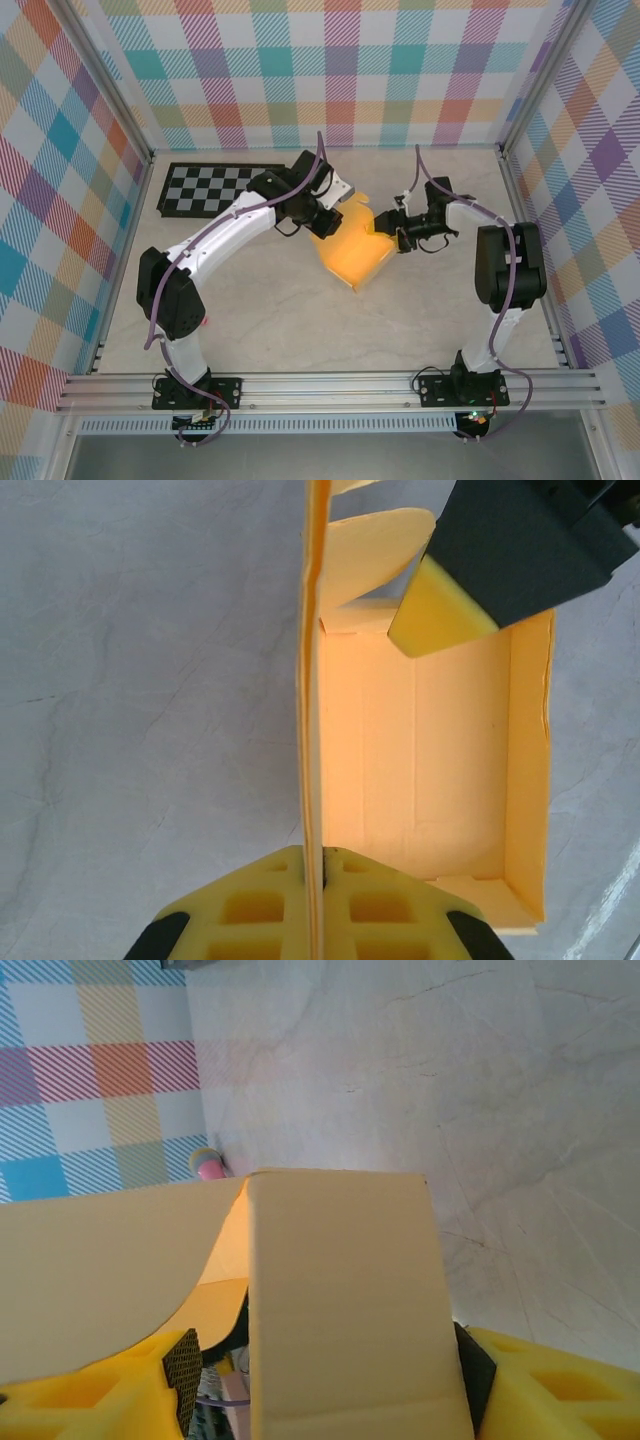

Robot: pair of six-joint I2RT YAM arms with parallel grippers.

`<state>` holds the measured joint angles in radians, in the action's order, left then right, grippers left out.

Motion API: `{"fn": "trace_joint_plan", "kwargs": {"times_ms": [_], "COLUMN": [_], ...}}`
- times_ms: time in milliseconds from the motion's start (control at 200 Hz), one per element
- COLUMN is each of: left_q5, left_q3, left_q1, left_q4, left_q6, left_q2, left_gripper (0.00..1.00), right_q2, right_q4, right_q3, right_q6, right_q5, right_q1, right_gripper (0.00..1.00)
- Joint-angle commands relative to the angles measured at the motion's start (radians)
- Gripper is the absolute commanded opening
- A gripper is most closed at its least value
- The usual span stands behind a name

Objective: Fold the paper box

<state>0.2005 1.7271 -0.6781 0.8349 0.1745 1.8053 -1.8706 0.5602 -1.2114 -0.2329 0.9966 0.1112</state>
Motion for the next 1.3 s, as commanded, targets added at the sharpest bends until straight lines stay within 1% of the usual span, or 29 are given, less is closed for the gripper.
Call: {"fn": "trace_joint_plan", "kwargs": {"times_ms": [0, 60, 110, 220, 290, 355, 470, 590, 665, 810, 875, 1080, 1215, 1295], "left_q5": [0.003, 0.007, 0.006, 0.014, 0.014, 0.014, 0.016, 0.017, 0.021, 0.031, 0.032, 0.034, 0.039, 0.04], "left_q3": [-0.008, -0.008, -0.007, -0.004, -0.003, -0.001, -0.001, -0.003, -0.001, -0.001, -0.001, 0.0, -0.003, -0.006], "left_q1": [0.002, 0.002, 0.003, 0.004, 0.003, 0.003, 0.003, 0.003, 0.003, 0.005, 0.003, 0.004, 0.004, 0.004], "left_q4": [-0.014, -0.017, -0.018, -0.019, -0.021, -0.022, -0.022, -0.024, -0.029, -0.034, -0.035, -0.037, -0.04, -0.044], "left_q6": [0.023, 0.026, 0.026, 0.022, 0.019, 0.013, 0.005, 0.0, -0.006, -0.019, -0.023, -0.033, -0.041, -0.046], "left_q2": [-0.056, -0.06, -0.061, -0.06, -0.059, -0.058, -0.055, -0.054, -0.053, -0.048, -0.046, -0.042, -0.039, -0.035], "left_gripper": [0.0, 0.0, 0.0, 0.0, 0.0, 0.0, 0.0, 0.0, 0.0, 0.0, 0.0, 0.0, 0.0, 0.0], "right_q2": [0.027, 0.025, 0.022, 0.003, -0.009, -0.017, -0.026, -0.038, -0.042, -0.047, -0.057, -0.076, -0.074, -0.075], "right_q4": [-0.037, -0.066, -0.058, 0.028, 0.038, 0.026, 0.025, 0.072, 0.076, 0.081, 0.107, 0.164, 0.134, 0.122], "right_q3": [0.015, 0.028, 0.025, -0.011, -0.014, -0.01, -0.011, -0.029, -0.03, -0.032, -0.043, -0.058, -0.039, -0.031], "right_q6": [-0.06, -0.092, -0.093, -0.045, -0.04, -0.049, -0.047, -0.013, -0.008, -0.002, 0.021, 0.078, 0.084, 0.09], "right_q5": [0.103, 0.148, 0.167, 0.158, 0.15, 0.151, 0.153, 0.143, 0.134, 0.107, 0.088, -0.001, -0.007, -0.013], "right_q1": [-0.024, -0.041, -0.046, -0.047, -0.047, -0.047, -0.044, -0.038, -0.035, -0.029, -0.023, 0.011, 0.024, 0.027], "right_gripper": [0.67, 0.66, 0.65, 0.61, 0.56, 0.54, 0.53, 0.54, 0.53, 0.44, 0.41, 0.41, 0.4, 0.37]}}
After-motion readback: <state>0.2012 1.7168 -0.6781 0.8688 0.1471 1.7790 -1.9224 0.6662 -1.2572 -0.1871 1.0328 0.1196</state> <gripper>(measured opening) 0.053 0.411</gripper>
